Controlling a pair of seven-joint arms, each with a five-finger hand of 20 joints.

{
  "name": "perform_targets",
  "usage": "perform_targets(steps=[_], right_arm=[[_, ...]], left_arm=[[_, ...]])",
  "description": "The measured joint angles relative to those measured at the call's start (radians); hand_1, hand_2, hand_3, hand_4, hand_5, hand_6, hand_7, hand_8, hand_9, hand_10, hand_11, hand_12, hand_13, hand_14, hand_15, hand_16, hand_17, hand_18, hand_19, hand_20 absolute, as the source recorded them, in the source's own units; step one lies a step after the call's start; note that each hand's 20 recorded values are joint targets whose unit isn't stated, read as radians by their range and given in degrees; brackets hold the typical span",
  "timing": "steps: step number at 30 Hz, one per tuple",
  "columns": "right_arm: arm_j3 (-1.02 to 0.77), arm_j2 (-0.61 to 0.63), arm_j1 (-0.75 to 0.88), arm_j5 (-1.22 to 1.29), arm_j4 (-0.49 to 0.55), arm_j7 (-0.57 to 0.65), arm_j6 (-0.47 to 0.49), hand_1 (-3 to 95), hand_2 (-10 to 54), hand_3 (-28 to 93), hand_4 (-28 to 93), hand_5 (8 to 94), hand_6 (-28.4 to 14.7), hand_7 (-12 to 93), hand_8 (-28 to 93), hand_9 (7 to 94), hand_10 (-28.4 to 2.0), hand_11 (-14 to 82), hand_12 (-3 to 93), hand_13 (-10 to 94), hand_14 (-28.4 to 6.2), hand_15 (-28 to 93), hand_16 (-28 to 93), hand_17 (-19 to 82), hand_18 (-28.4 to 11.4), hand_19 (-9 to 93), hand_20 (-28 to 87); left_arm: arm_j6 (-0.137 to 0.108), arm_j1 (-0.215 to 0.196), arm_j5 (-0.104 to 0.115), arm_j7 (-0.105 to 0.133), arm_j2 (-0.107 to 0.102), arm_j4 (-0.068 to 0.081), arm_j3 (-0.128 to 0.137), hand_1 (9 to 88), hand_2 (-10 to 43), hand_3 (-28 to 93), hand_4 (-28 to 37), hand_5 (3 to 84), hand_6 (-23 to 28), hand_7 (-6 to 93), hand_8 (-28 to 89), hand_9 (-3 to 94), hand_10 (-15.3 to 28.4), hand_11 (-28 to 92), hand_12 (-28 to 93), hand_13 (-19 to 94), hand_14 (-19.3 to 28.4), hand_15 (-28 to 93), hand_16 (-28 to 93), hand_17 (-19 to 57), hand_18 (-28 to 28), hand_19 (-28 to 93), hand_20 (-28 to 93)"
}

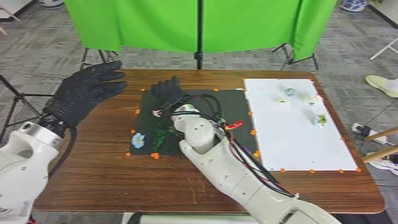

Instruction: Arrange flowers

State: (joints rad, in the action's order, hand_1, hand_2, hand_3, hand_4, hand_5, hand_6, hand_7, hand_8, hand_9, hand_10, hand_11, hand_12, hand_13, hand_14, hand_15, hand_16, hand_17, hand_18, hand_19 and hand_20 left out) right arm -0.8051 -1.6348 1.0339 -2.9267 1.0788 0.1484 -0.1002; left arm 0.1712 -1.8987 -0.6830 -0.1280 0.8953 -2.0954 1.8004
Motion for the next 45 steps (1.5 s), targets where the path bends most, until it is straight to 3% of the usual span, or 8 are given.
perform_targets(steps=[5,10,16,19,27,36,40,45], right_arm=[[0.009,0.003,-0.001,0.000,0.003,0.014,0.001,34.6,-6.4,87,-28,56.9,2.5,30,-22,62.7,-6.5,32.6,20.8,64,-4.2,77,21,25,-16.1,79,42],[0.024,0.015,-0.002,0.000,0.025,0.021,0.006,27.1,-3.8,88,-28,52.9,0.8,28,-21,58.3,-7.8,33.1,19.8,61,-5.3,77,20,25,-16.5,80,42],[0.068,0.080,-0.024,0.078,0.106,0.042,0.020,24.6,-3.5,90,-28,48.7,-0.1,27,-21,52.2,-8.8,33.0,19.9,55,-6.4,71,17,22,-16.9,79,42],[0.067,0.136,-0.038,0.165,0.164,0.063,0.026,24.4,-3.7,90,-28,48.0,-0.2,28,-21,51.3,-9.0,33.3,19.6,54,-6.3,61,15,21,-16.5,74,40],[-0.080,0.356,-0.019,0.310,0.332,0.133,0.151,23.6,-2.7,90,-28,43.2,-2.4,26,-20,43.4,-10.0,33.7,18.9,43,-8.2,52,13,20,-16.0,70,34],[-0.457,0.702,0.289,0.500,0.612,0.266,0.183,24.0,-3.9,90,-28,40.9,-3.0,26,-20,40.6,-9.8,34.5,18.2,40,-8.4,52,12,19,-16.5,70,32],[-0.603,0.810,0.465,0.464,0.658,0.322,0.173,25.2,-5.4,90,-28,42.2,-2.6,26,-20,42.1,-9.9,34.7,17.9,42,-8.0,52,12,19,-16.5,70,32],[-0.690,0.841,0.602,0.452,0.657,0.326,0.168,26.2,-6.9,90,-28,42.2,-2.3,27,-20,43.7,-9.6,35.0,17.7,45,-7.0,53,13,20,-16.5,70,32]], left_arm=[[0.001,0.000,0.000,-0.001,0.001,0.000,0.000,25.8,0.3,72,-25.3,36.0,3.6,19.8,-11,30.9,12.5,27,15,24,15.7,41,-3,-8.1,22.0,48,8],[0.000,-0.012,0.000,0.002,0.006,-0.003,0.014,25.7,0.3,72,-25.3,36.0,3.6,19.7,-11,31.0,12.5,27,15,24,15.6,41,-3,-8.1,21.9,48,8],[-0.003,-0.081,-0.001,0.022,0.033,-0.031,0.075,25.7,0.3,72,-25.2,36.0,3.5,19.8,-11,30.9,12.5,26,15,24,15.6,41,-3,-8.1,22.0,48,8],[-0.005,-0.121,-0.001,0.033,0.053,-0.043,0.098,25.7,0.3,72,-25.2,36.1,3.6,19.8,-11,30.9,12.5,26,15,24,15.6,41,-3,-8.1,22.0,48,8],[-0.015,-0.191,-0.001,0.042,0.093,-0.060,0.131,25.7,0.2,72,-25.3,36.1,3.6,19.8,-11,30.9,12.5,27,15,24,15.6,41,-3,-8.1,22.0,48,8],[-0.019,-0.229,-0.002,0.042,0.121,-0.080,0.160,25.8,0.2,72,-25.3,36.1,3.6,19.7,-11,31.0,12.5,27,15,24,15.5,41,-3,-8.0,22.0,48,8],[-0.021,-0.250,-0.002,0.042,0.136,-0.085,0.173,25.7,0.2,72,-25.3,36.1,3.6,19.7,-11,30.9,12.5,27,15,24,15.5,41,-3,-8.0,22.0,48,8],[-0.021,-0.265,-0.003,0.042,0.147,-0.086,0.177,25.8,0.2,72,-25.4,36.0,3.6,19.8,-11,30.9,12.4,27,15,24,15.6,41,-3,-8.1,22.0,48,8]])
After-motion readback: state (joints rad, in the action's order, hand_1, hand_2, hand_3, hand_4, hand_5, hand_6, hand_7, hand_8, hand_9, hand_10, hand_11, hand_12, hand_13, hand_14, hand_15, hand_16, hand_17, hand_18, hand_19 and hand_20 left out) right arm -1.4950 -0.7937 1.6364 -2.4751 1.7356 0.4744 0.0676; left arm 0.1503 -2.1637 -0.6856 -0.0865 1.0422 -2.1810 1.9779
